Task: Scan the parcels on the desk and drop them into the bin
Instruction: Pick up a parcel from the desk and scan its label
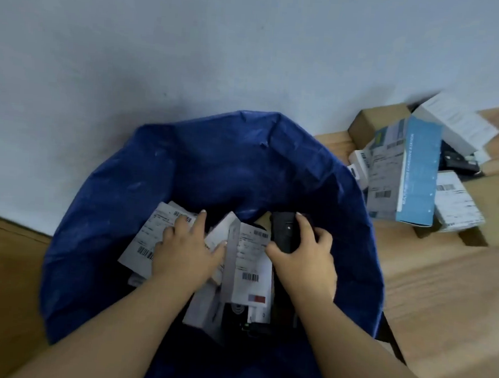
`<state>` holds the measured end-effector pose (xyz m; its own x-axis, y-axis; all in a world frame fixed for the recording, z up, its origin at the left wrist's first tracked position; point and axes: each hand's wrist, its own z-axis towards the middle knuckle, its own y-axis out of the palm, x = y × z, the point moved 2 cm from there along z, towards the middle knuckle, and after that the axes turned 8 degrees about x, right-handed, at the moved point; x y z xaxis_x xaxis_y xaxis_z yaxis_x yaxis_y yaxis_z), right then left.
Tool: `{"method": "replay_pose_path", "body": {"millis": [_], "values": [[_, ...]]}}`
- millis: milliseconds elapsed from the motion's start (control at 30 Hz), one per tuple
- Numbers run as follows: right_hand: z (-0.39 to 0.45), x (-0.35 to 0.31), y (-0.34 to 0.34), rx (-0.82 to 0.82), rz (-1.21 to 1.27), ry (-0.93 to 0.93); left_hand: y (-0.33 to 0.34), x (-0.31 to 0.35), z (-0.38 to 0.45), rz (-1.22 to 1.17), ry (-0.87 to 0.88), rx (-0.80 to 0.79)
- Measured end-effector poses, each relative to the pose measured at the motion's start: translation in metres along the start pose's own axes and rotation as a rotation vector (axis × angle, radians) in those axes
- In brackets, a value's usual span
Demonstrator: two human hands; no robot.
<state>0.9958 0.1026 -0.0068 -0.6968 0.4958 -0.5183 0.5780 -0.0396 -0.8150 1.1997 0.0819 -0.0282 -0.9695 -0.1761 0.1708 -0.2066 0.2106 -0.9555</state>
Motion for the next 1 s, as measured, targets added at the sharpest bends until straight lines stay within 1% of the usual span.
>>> {"method": "replay_pose_path", "body": {"millis": [133,300,400,500,667,700,767,933,1000], "values": [[-0.014,-0.013,-0.041,0.093,0.040,-0.013,-0.048,0.021,0.002,0.063,0.094,0.100],[-0.020,-0.021,-0.109,0.224,0.176,-0.010,-0.106,0.075,-0.006,0.141,0.310,0.262],[-0.023,-0.012,-0.150,0.319,0.215,-0.006,-0.127,0.113,-0.014,0.146,0.402,0.335],[-0.026,0.007,-0.188,0.387,0.235,0.015,-0.141,0.156,-0.026,0.152,0.466,0.359],[-0.032,0.057,-0.254,0.511,0.263,0.076,-0.155,0.240,-0.056,0.108,0.599,0.397],[-0.036,0.081,-0.274,0.543,0.278,0.084,-0.154,0.271,-0.069,0.104,0.632,0.401],[-0.037,0.095,-0.291,0.560,0.282,0.096,-0.156,0.296,-0.077,0.091,0.643,0.408],[-0.036,0.187,-0.363,0.632,0.278,0.115,-0.132,0.405,-0.135,0.099,0.733,0.428],[-0.033,0.227,-0.391,0.649,0.277,0.119,-0.119,0.447,-0.158,0.095,0.743,0.413]]}}
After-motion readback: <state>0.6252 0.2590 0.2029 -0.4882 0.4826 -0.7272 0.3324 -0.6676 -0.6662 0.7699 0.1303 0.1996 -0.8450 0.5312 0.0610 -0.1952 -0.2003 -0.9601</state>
